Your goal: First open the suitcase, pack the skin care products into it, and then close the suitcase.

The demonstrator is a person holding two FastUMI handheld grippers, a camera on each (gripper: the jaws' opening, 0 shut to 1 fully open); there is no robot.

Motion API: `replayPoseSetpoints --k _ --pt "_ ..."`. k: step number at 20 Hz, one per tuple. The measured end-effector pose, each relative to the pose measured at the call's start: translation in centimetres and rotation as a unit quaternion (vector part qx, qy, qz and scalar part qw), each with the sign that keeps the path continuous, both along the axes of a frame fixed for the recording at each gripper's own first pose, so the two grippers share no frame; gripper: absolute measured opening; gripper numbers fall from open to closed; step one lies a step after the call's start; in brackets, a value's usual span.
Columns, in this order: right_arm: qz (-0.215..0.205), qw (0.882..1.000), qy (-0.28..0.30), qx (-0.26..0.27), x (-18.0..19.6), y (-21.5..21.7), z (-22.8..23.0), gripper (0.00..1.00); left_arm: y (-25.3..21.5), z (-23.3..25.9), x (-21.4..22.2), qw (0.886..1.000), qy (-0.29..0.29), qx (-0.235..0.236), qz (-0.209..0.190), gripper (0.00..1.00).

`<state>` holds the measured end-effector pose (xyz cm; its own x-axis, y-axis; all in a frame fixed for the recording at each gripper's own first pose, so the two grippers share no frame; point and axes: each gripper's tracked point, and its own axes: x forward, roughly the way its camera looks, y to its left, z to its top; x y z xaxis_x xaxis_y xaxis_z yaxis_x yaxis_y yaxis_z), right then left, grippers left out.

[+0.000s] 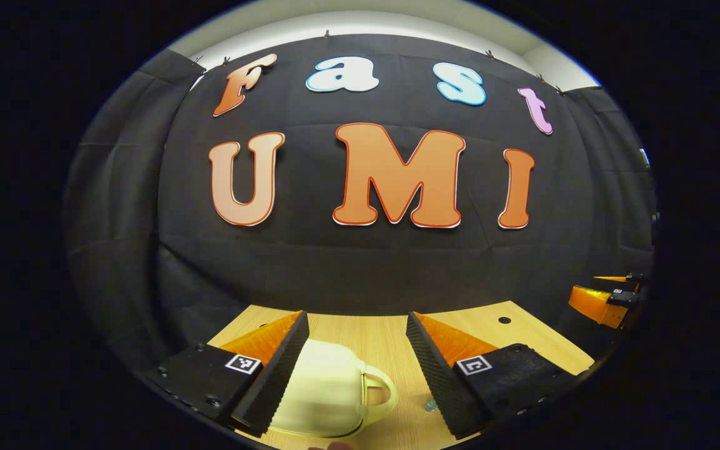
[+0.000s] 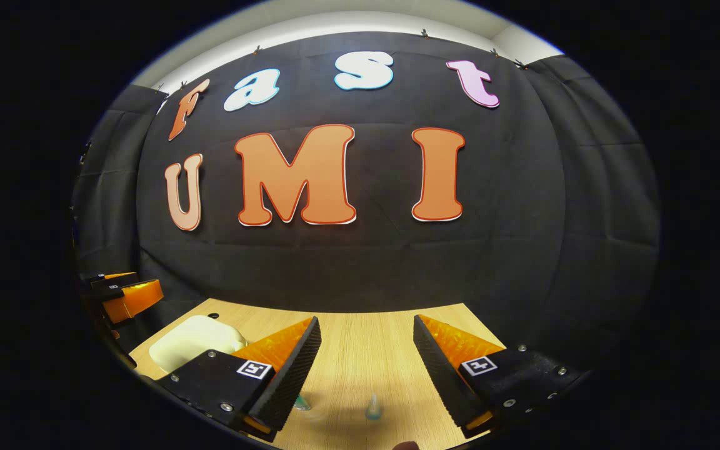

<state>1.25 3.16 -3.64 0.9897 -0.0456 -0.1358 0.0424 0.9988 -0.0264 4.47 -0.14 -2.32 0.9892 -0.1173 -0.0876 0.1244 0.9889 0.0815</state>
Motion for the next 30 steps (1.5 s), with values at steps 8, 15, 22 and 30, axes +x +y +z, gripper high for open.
replayPoseSetpoints --k 8,15,22,30 --pt "-0.002 1.0 0.025 -0.008 -0.7 -0.8 -1.9 0.95 -0.9 -2.6 -0.1 0.995 -0.004 0.099 0.007 0.97" --pt "-0.027 0.998 0.056 0.0 -1.8 -3.6 -4.1 0.95 -2.2 -12.8 0.2 0.975 0.086 0.205 -0.018 0.98" --pt "-0.06 0.995 0.084 0.014 -2.1 -6.3 -6.0 0.95 -2.8 -20.1 -0.6 0.924 0.128 0.358 -0.049 0.98" --pt "-0.089 0.99 0.105 0.021 -1.8 -9.1 -7.8 0.95 -2.8 -24.4 0.6 0.854 0.155 0.49 -0.079 0.98"
